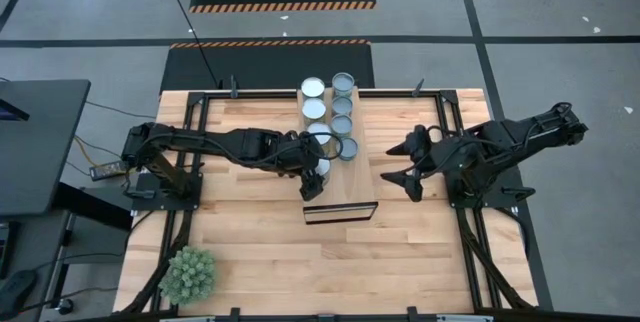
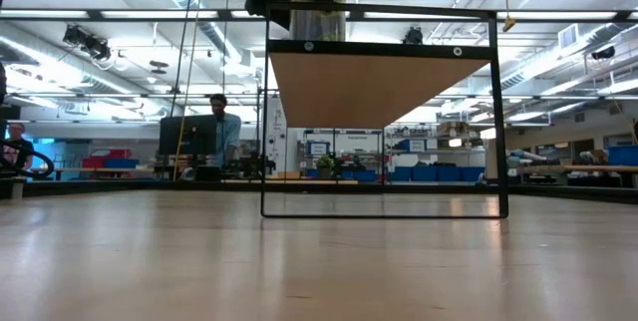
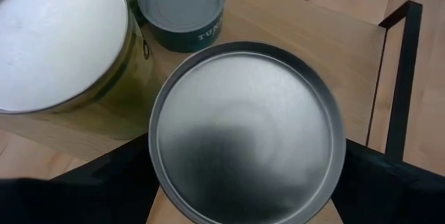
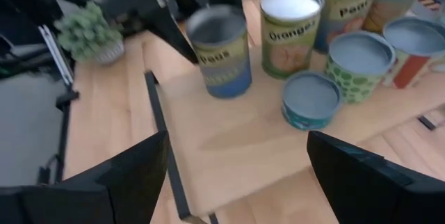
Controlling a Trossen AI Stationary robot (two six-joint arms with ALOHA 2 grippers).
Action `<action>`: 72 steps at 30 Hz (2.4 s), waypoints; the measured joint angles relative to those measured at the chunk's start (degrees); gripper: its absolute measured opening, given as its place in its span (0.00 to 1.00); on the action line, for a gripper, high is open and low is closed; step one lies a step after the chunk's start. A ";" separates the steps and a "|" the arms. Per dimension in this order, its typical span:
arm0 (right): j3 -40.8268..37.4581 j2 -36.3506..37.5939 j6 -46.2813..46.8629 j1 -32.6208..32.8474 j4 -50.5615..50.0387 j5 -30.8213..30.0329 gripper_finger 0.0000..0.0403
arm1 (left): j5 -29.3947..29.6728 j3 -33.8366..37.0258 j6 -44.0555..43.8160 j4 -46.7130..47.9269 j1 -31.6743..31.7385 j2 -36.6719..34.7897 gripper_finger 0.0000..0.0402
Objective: Pick and place cans onto a shelf
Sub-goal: Put the canned peas on the shelf
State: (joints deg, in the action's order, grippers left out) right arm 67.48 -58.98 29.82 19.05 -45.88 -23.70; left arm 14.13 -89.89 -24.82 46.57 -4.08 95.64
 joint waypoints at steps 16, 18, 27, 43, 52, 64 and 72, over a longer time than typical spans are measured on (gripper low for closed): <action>0.00 0.01 0.01 0.00 14.40 0.00 0.86 | 0.00 0.00 0.00 -0.02 0.00 -0.02 0.88; 0.00 0.00 0.00 0.00 15.73 0.00 0.86 | 0.00 0.00 0.00 -0.05 0.00 -0.02 0.88; 0.01 0.01 0.02 0.00 20.72 0.00 0.86 | -0.02 0.00 -0.02 -0.27 0.00 -0.02 0.88; 0.00 0.00 0.02 0.00 22.29 0.00 0.86 | -2.16 -0.02 0.02 -3.48 -0.04 -0.02 0.88; 0.00 0.01 0.00 0.01 22.29 0.00 0.86 | -2.08 -0.02 0.04 -2.99 0.15 -0.04 0.88; 0.00 0.01 0.00 0.00 22.29 0.00 0.86 | -0.83 -0.02 0.07 -2.95 0.33 -0.04 0.88; 0.00 0.00 0.01 0.00 22.29 0.00 0.86 | -0.83 -0.02 0.36 -3.00 0.31 -0.04 0.88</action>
State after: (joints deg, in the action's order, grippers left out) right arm 67.48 -58.98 29.83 19.05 -23.59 -23.70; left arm 13.30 -89.91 -24.46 43.56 -3.77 95.59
